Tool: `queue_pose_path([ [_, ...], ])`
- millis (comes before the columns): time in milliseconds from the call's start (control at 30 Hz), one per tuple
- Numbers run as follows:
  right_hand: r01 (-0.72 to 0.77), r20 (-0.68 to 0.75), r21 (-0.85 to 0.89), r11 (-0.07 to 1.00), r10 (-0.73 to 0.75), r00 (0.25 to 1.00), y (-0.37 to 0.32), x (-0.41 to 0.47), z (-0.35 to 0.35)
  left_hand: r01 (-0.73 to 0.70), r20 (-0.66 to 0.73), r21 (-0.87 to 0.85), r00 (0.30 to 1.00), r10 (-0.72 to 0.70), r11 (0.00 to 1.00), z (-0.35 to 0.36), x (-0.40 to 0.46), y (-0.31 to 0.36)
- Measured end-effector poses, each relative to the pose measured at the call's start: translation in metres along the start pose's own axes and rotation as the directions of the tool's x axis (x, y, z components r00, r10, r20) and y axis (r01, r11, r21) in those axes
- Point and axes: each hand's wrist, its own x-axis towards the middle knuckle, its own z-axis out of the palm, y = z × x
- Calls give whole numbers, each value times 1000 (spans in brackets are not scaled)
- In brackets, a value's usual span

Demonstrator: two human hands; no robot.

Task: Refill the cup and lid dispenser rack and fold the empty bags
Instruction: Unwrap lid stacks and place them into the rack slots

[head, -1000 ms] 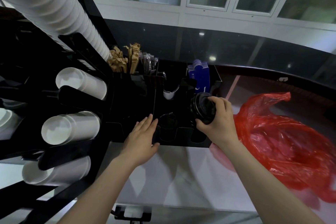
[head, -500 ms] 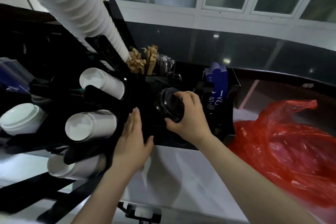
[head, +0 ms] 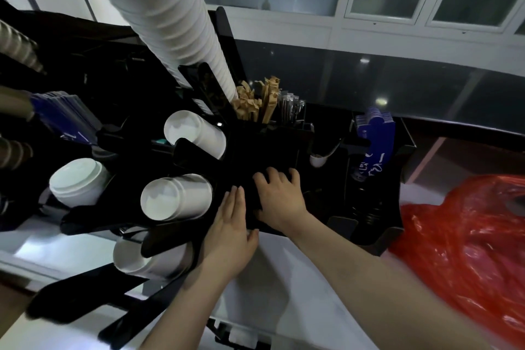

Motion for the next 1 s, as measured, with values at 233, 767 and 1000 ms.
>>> queue_pose_path([
  [233,95,78,-108,990,-86,993,3,0,4,-58,17,70,998,56,996,3,3,-4],
  [767,-199,121,-159,967,219,968,72,-88,-18,-84,56,170,996,75,982,15,9,5],
  [1000,-185,182,-218,958,226,957,75,-87,-18,-112,65,134,992,104,985,19,11,9],
])
